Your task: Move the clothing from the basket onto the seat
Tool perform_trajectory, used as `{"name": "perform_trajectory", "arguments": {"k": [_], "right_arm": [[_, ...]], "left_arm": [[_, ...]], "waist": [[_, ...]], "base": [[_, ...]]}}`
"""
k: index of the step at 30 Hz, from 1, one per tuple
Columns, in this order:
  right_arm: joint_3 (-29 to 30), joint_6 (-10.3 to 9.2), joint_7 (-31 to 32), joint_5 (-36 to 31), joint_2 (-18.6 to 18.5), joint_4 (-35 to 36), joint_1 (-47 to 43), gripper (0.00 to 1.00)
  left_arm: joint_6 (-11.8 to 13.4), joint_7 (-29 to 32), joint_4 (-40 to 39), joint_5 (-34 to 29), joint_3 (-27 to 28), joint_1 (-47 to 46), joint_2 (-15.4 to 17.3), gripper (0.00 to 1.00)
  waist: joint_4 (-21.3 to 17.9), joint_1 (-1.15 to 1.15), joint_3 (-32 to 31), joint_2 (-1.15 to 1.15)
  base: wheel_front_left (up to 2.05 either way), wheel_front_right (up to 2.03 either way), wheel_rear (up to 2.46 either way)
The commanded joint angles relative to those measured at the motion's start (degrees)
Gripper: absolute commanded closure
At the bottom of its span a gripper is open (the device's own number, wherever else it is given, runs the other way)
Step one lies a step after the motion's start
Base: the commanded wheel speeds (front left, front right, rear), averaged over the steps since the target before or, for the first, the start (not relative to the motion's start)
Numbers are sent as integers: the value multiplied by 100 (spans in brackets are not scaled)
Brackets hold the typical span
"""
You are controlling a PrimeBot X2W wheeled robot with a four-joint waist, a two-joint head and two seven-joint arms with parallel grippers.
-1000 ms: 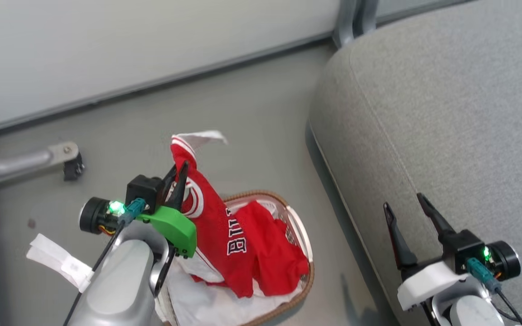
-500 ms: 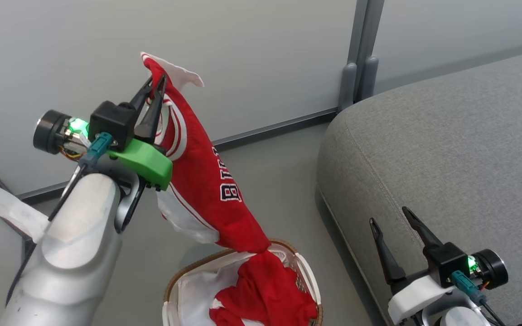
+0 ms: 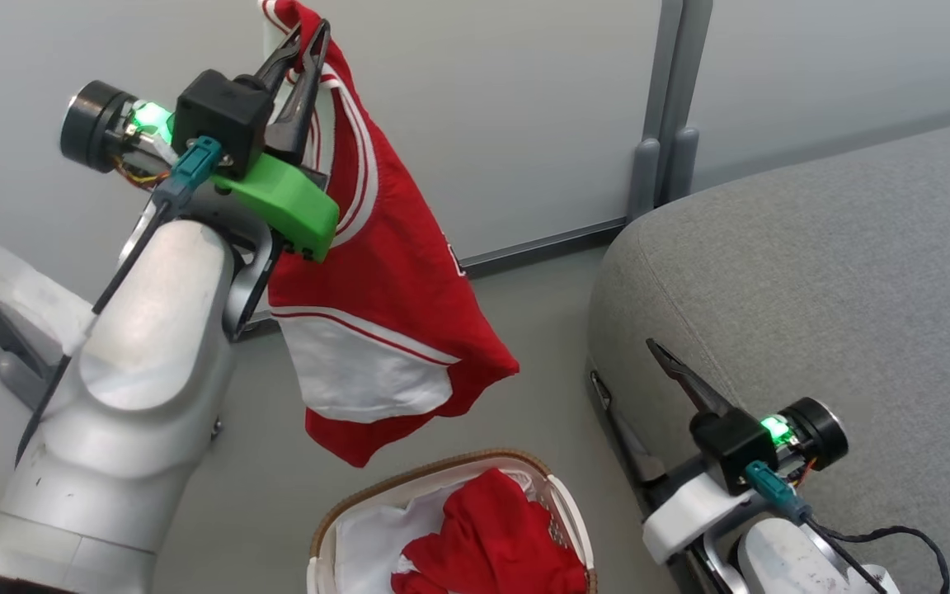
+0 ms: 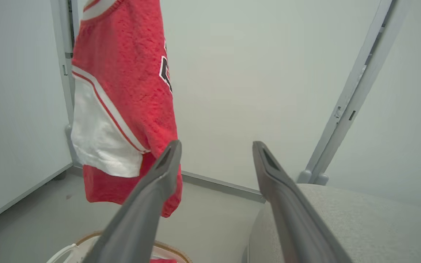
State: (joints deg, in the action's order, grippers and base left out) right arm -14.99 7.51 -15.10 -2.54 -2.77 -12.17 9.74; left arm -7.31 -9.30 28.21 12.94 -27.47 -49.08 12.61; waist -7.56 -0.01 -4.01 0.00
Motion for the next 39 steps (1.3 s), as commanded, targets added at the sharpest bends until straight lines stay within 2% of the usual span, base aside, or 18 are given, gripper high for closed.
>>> {"name": "perform_trajectory", "arguments": {"k": [1, 8, 13, 19, 24, 29, 30, 31, 33, 39], "right_arm": [[-98, -4, -10, -42, -21, -81, 88, 0], [-531, -4, -8, -269, -23, -715, 274, 0], [-182, -4, -8, -563, -26, -1199, 347, 0], [295, -5, -8, -1027, -18, -1315, 449, 0], [297, -5, -8, -1147, -19, -1476, 669, 0], [69, -5, -8, -956, -17, -1579, 966, 0], [8, -5, -8, -884, -22, -1590, 1013, 21], [-28, -5, -8, -821, -28, -1616, 1046, 61], [-83, -5, -7, -695, -25, -1624, 1118, 99], [-120, -5, -7, -472, -21, -1484, 1184, 100]], "left_arm": [[-14, 10, 27, 18, -52, -160, -61, 100], [-18, 48, 74, 126, -400, -536, -349, 100], [-21, 76, -84, 297, -727, -700, -470, 100], [-16, 124, -424, 468, -995, -765, -506, 100], [-16, 186, -687, 589, -1154, -805, -513, 100], [-16, 237, -877, 686, -1273, -741, -487, 100], [-16, 241, -891, 702, -1285, -687, -464, 100], [-16, 247, -892, 731, -1287, -632, -449, 100], [-4, 246, -877, 775, -1280, -502, -415, 100], [83, 203, -785, 958, -1225, -139, -280, 100]], "waist": [[103, 1, -49, 0], [375, 1, -133, 0], [554, 1, -191, 0], [701, 1, -225, 0], [809, 1, -225, 0], [884, 1, -200, 0], [895, 1, -195, 0], [901, 1, -193, 0], [907, 1, -187, 0], [864, 1, -139, 0]], "base": [[0, 0, 0], [0, 0, 0], [0, 0, 0], [0, 0, 0], [0, 0, 0], [0, 0, 0], [0, 0, 0], [0, 0, 0], [0, 0, 0], [0, 0, 0]]}}
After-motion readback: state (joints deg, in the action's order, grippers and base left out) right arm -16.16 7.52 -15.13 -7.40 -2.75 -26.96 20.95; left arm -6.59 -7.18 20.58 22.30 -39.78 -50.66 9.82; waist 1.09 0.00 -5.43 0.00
